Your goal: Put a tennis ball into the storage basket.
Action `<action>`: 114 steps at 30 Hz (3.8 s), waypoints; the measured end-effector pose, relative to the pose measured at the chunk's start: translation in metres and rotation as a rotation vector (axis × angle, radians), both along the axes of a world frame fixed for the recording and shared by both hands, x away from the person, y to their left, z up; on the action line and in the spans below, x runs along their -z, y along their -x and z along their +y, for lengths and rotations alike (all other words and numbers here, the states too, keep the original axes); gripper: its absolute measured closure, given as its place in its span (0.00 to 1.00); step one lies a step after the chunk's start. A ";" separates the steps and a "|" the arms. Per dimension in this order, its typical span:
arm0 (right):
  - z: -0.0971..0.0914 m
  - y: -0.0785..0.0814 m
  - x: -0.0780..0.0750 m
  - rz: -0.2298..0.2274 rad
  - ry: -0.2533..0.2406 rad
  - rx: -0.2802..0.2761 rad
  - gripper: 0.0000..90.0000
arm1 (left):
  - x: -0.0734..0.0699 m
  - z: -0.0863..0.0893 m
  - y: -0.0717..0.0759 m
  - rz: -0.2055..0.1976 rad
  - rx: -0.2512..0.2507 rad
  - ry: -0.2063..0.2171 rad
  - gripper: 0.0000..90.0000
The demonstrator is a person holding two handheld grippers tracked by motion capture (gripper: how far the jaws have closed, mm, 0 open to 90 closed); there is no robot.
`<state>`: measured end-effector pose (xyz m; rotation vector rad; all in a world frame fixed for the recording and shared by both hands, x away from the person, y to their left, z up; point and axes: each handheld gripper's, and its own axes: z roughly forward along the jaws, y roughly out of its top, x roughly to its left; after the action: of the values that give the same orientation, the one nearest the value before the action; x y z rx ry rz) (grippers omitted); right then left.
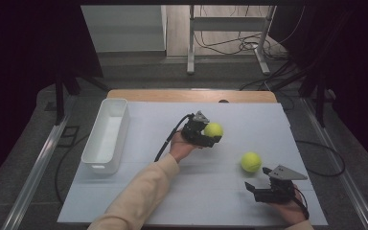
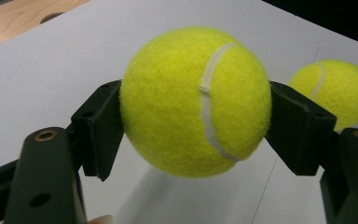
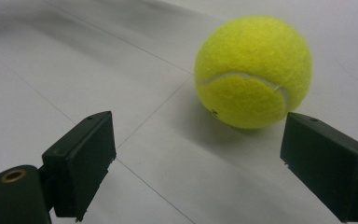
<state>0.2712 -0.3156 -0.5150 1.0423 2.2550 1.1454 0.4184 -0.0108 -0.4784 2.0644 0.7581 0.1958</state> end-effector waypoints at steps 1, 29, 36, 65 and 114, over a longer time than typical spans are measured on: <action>0.000 0.000 0.000 0.000 0.000 0.001 0.12 | 0.000 0.001 0.000 0.001 -0.002 0.000 0.29; 0.000 0.000 0.000 0.001 0.003 0.006 0.12 | -0.011 0.020 0.011 -0.008 -0.010 0.039 0.29; -0.001 0.000 0.000 0.000 0.005 0.006 0.12 | -0.014 0.025 0.014 -0.012 -0.010 0.043 0.29; 0.000 0.000 0.000 0.000 0.012 0.013 0.12 | -0.025 0.058 0.025 -0.025 -0.034 0.049 0.29; 0.000 0.000 0.001 0.000 0.011 0.012 0.12 | -0.042 0.104 0.035 -0.063 -0.100 0.054 0.29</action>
<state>0.2714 -0.3154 -0.5157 1.0501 2.2495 1.1275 0.3831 0.0929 -0.4360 1.9619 0.8197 0.2921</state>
